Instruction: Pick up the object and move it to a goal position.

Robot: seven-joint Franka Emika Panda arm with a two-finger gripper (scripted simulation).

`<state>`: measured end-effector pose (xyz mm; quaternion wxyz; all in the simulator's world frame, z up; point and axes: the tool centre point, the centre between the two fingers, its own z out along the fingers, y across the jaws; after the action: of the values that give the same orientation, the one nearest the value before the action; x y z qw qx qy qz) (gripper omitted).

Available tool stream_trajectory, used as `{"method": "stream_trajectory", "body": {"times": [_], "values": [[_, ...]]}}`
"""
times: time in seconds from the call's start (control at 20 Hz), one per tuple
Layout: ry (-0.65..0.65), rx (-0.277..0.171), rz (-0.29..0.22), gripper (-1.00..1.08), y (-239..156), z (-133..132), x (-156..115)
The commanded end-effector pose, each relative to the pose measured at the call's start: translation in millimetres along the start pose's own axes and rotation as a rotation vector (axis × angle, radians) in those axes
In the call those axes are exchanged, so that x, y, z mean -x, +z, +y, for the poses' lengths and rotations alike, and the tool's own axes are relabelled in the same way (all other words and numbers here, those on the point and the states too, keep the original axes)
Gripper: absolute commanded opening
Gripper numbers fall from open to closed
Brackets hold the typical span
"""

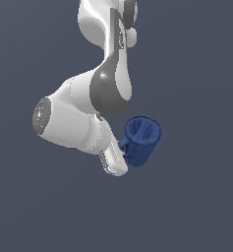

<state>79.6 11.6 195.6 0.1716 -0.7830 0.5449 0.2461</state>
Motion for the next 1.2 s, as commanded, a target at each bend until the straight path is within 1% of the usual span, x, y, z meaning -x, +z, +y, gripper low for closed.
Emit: {"method": "stream_trajectory", "body": {"times": [0.0, 0.2, 0.4, 0.55, 0.9, 1.15], "values": [[0.0, 0.0, 0.0, -1.0, 0.0, 0.0, -0.2], [0.0, 0.0, 0.0, -1.0, -1.8, -0.7, 6.0], [0.0, 0.0, 0.0, -1.0, -7.6, -3.3, 25.8], [0.0, 0.001, 0.0, -1.0, -14.6, -6.8, 50.6], [0.0, 0.001, -0.001, -1.0, -36.2, -17.4, 123.8], [0.0, 0.001, -0.001, -1.0, -50.1, -25.4, 168.5]]}}
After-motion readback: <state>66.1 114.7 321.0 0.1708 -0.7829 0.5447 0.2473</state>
